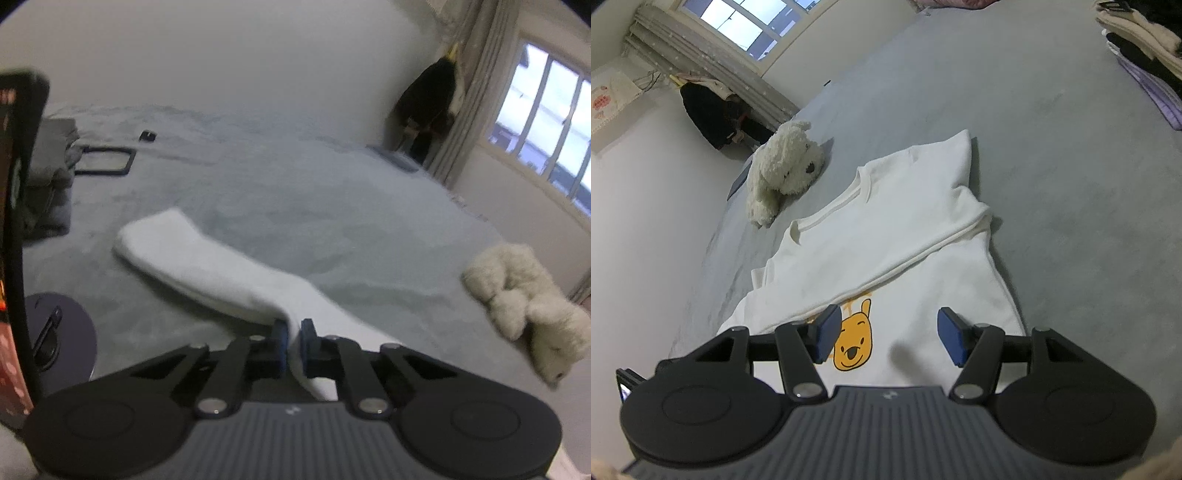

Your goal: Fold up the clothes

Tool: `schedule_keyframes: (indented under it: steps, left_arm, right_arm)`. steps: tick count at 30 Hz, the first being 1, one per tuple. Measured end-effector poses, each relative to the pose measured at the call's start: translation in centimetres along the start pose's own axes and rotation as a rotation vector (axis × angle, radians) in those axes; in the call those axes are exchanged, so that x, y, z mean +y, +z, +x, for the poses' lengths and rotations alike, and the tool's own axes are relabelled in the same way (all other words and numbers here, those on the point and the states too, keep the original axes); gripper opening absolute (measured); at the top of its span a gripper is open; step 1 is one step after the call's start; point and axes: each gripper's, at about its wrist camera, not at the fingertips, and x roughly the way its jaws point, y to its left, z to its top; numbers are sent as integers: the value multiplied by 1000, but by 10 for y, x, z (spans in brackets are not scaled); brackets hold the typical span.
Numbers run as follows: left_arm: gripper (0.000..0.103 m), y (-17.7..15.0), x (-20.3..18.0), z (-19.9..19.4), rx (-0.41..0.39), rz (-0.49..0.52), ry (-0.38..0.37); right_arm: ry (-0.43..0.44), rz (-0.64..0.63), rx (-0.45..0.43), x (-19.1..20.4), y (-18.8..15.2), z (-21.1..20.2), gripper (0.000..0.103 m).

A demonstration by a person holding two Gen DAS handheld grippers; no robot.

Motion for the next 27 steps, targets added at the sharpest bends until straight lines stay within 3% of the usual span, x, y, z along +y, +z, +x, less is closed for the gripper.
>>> schedule_keyframes:
  steps: [4, 15, 27]
  left_arm:
    - [7, 7, -5, -14, -32, -22, -70]
    - [6, 16, -30, -48, -21, -44, -328]
    - [6, -3, -72, -76, 47, 74, -598]
  right_arm:
    - [3, 1, 1, 0, 0, 1, 62]
    - [15, 11, -5, 1, 0, -1, 62]
    - [20, 9, -3, 2, 1, -1, 62]
